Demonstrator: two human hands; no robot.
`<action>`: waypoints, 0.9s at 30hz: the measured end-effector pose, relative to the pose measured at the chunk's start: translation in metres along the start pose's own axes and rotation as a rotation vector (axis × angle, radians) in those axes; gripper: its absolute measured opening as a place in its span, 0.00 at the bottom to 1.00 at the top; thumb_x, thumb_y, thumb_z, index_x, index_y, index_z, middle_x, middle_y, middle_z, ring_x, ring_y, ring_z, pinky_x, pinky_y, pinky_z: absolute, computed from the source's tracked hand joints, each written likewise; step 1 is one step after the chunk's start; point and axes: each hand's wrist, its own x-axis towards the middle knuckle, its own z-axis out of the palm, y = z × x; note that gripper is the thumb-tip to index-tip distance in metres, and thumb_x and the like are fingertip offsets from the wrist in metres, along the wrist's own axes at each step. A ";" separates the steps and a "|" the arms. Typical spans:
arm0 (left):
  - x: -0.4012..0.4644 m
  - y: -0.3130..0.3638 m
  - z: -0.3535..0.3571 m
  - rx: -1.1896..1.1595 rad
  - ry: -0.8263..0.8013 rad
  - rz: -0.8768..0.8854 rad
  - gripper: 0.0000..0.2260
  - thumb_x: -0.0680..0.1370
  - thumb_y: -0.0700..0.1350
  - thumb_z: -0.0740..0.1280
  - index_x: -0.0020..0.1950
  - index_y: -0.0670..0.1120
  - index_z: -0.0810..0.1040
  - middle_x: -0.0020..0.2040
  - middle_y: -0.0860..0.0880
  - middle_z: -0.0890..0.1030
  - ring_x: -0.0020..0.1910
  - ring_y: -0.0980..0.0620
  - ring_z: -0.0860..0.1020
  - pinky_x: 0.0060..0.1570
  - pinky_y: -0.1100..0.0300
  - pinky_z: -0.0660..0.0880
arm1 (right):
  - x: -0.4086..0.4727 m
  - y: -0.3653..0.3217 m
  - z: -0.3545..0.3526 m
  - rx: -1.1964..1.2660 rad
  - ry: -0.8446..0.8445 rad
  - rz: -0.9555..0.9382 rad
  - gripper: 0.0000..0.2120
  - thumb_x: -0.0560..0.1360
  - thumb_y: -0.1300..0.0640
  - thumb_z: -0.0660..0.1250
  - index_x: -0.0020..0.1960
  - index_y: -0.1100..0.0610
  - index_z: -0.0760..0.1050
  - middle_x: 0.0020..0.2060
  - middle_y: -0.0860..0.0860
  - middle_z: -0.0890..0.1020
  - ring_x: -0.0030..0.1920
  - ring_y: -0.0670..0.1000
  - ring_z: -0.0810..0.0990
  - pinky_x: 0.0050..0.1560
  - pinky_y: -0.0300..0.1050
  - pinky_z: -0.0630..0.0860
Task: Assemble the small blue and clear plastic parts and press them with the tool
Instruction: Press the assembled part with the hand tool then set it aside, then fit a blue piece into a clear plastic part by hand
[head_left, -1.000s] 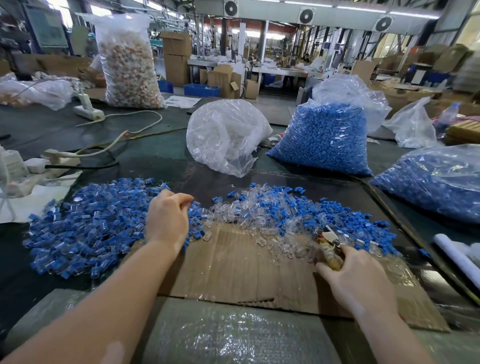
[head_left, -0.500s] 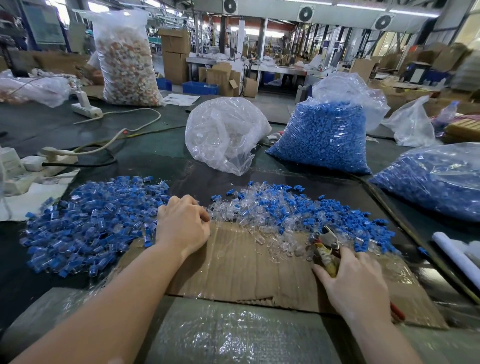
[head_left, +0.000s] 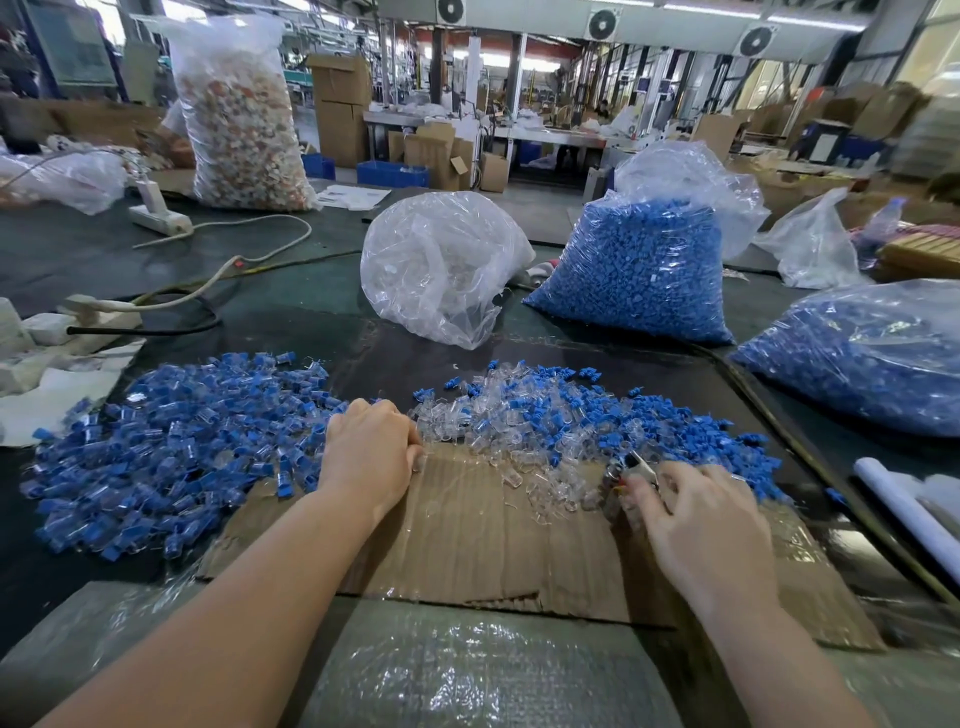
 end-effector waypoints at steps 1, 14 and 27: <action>0.000 0.000 -0.001 0.010 -0.008 0.012 0.07 0.77 0.49 0.65 0.45 0.53 0.83 0.50 0.52 0.78 0.51 0.51 0.68 0.52 0.55 0.65 | 0.007 -0.001 -0.002 0.050 0.014 -0.011 0.21 0.77 0.41 0.57 0.60 0.54 0.74 0.54 0.52 0.77 0.57 0.52 0.73 0.58 0.47 0.69; -0.027 0.073 0.025 -0.647 -0.105 0.012 0.04 0.76 0.44 0.65 0.47 0.46 0.78 0.39 0.59 0.73 0.38 0.64 0.73 0.40 0.81 0.67 | 0.081 -0.019 0.014 0.038 -0.151 -0.021 0.10 0.78 0.60 0.61 0.55 0.51 0.78 0.53 0.51 0.80 0.56 0.55 0.76 0.58 0.55 0.72; -0.036 0.072 0.032 -0.902 -0.070 -0.045 0.09 0.73 0.38 0.71 0.52 0.46 0.80 0.42 0.54 0.79 0.39 0.60 0.76 0.40 0.75 0.72 | 0.094 -0.031 0.021 -0.005 -0.195 0.082 0.06 0.76 0.59 0.66 0.52 0.56 0.76 0.46 0.53 0.81 0.49 0.55 0.79 0.57 0.55 0.74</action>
